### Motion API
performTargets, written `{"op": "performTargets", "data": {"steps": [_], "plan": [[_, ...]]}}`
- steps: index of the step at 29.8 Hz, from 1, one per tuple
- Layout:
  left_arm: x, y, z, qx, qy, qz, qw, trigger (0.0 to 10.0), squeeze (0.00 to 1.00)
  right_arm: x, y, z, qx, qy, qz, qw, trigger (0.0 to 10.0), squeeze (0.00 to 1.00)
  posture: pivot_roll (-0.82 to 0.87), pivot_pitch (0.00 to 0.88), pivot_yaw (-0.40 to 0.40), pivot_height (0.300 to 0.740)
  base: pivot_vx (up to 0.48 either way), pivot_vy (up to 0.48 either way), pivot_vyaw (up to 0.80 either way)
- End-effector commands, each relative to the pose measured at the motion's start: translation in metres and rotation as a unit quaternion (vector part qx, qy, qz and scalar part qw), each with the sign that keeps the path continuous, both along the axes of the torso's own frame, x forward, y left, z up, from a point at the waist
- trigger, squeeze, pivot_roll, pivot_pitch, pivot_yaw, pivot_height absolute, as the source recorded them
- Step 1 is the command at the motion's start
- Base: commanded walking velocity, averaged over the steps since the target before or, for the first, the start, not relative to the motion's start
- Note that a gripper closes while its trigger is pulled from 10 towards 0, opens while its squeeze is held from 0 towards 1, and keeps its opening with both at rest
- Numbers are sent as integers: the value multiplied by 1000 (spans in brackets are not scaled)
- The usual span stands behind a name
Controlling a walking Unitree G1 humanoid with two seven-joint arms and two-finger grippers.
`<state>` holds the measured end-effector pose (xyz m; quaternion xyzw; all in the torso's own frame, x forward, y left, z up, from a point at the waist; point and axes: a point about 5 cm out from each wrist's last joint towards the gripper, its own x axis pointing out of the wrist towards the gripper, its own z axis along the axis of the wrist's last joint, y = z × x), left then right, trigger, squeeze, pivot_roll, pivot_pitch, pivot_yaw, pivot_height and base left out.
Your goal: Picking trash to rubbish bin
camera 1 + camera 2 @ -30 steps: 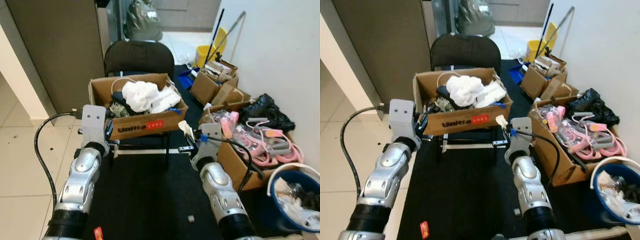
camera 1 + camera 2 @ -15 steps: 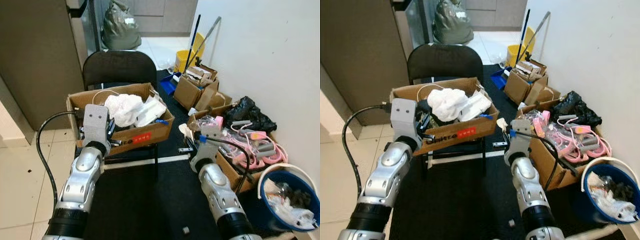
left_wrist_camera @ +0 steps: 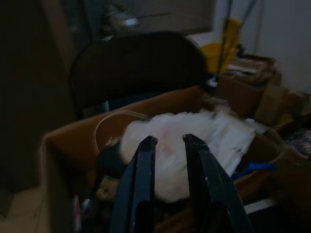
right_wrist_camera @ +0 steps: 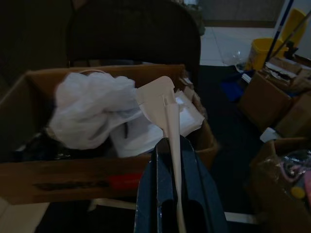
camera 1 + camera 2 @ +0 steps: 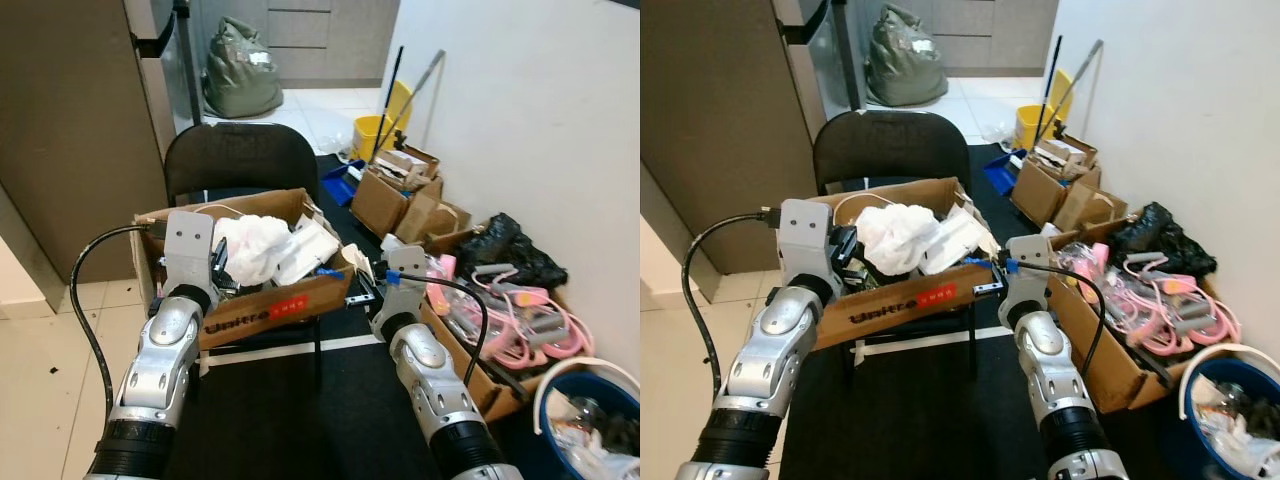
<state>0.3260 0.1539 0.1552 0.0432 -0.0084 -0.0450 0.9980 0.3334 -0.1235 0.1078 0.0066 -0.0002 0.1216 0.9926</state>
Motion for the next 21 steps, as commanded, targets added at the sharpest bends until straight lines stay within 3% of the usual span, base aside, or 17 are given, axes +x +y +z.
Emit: {"op": "performTargets", "data": {"steps": [1,4,12,21], "plan": [[0,2,-1,6,1,5,1000,10000,0,2,2,4,-2,-9,-1,1000,10000,0,-31,49,-39,740,364,0,800],[-1,3,-2,7,2,9,1000,10000,0,3,1,4,16,-6,-10,1000,10000,0,-25,50,-46,740,363,0,154],[-3,6,-2,9,2,14,1000,10000,0,6,3,7,12,-7,5,1000,10000,0,-22,58,-48,740,362,0,0],[-5,9,0,12,2,17,1000,10000,0,4,23,16,19,-20,99,995,10000,0,-21,64,-44,740,363,0,0]]}}
